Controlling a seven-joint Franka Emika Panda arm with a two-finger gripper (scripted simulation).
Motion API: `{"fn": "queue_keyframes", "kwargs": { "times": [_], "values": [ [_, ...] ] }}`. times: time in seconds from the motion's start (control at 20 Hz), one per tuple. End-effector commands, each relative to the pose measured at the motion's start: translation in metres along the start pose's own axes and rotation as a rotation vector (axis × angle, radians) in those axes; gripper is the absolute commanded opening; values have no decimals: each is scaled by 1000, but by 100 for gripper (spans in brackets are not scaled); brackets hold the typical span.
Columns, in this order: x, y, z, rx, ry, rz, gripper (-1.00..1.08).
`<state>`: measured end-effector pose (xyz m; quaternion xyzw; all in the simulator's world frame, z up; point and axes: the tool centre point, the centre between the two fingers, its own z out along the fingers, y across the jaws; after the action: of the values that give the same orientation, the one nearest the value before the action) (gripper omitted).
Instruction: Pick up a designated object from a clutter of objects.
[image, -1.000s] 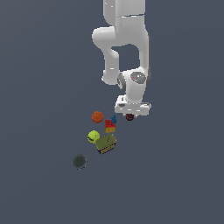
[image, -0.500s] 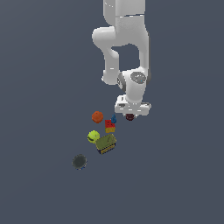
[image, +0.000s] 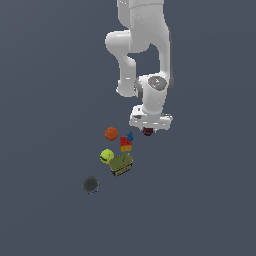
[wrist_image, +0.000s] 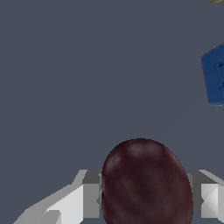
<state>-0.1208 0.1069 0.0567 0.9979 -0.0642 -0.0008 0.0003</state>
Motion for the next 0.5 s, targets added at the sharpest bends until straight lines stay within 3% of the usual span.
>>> {"fn": "queue_keyframes", "kwargs": {
  "times": [0.0,0.45],
  "values": [
    [4,3,-14,0,1,-1,-100],
    [21,19,-83,3,0,-1,-100]
  ]
}}
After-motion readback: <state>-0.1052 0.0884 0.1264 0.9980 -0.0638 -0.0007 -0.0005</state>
